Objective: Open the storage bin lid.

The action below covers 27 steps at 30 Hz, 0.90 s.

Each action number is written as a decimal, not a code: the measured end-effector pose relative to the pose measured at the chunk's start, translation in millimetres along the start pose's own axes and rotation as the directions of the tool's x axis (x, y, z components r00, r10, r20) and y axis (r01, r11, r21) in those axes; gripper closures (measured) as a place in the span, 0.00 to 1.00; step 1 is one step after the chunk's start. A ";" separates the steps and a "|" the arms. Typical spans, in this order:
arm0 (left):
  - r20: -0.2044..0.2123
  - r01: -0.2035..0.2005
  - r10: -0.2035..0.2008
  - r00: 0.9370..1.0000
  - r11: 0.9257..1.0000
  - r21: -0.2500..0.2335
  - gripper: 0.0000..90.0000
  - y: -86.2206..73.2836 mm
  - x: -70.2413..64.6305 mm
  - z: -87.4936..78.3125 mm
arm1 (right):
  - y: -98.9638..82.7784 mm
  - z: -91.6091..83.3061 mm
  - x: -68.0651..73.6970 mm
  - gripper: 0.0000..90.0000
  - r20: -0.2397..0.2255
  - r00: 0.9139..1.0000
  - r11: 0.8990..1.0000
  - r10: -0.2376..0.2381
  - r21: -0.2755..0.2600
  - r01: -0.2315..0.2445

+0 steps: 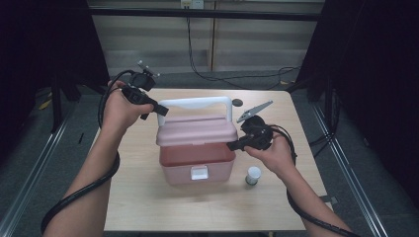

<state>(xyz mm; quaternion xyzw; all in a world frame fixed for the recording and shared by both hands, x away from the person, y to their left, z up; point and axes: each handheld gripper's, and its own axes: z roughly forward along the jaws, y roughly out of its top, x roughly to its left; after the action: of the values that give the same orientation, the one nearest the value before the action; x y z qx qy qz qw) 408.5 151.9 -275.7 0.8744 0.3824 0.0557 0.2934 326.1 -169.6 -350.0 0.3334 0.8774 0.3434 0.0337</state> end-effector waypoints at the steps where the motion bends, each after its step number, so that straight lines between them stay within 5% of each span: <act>1: -0.003 0.004 -0.004 1.000 1.000 0.000 0.77 -0.4 -0.2 0.8 | 0.5 -1.4 0.2 1.00 0.002 1.000 1.000 0.001 -0.006 -0.001; 11: -0.038 0.000 -0.001 0.999 1.000 -0.022 0.75 -3.7 -0.9 3.6 | 3.4 -3.5 1.6 1.00 0.008 1.000 1.000 0.004 -0.010 -0.004; 27: -0.079 0.039 -0.045 0.996 0.996 -0.082 0.40 -14.7 4.8 0.6 | 5.7 -5.4 1.3 1.00 0.012 1.000 1.000 0.004 -0.019 -0.004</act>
<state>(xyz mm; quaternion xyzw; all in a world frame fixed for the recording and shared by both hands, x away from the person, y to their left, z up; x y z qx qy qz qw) 402.7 162.9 -285.0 0.8507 0.4096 0.1001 0.3139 326.8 -168.9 -342.1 0.3368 0.8733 0.3496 0.0415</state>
